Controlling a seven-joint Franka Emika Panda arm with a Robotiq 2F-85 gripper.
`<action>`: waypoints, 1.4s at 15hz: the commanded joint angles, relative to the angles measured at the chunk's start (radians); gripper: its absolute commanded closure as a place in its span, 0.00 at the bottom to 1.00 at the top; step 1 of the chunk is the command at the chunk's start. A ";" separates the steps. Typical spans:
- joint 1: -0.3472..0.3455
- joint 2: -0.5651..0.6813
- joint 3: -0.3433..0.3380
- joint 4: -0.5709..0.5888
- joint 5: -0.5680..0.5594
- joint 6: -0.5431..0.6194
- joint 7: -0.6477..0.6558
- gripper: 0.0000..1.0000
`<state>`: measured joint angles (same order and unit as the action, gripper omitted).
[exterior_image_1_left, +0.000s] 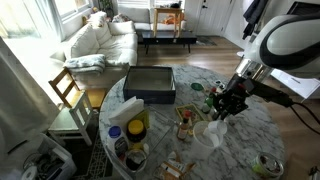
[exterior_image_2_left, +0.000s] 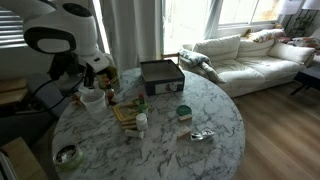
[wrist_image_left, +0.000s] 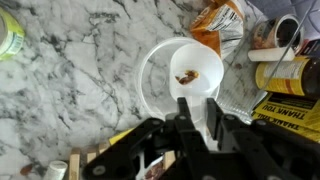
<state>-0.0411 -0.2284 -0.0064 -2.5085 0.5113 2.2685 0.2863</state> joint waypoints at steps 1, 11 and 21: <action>0.029 0.011 -0.020 -0.011 0.008 0.062 -0.204 0.94; 0.132 0.002 -0.043 0.005 0.131 0.231 -0.734 0.94; 0.162 -0.018 -0.092 -0.011 0.319 0.220 -0.994 0.94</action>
<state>0.0875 -0.2195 -0.0504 -2.4923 0.7043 2.4916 -0.5237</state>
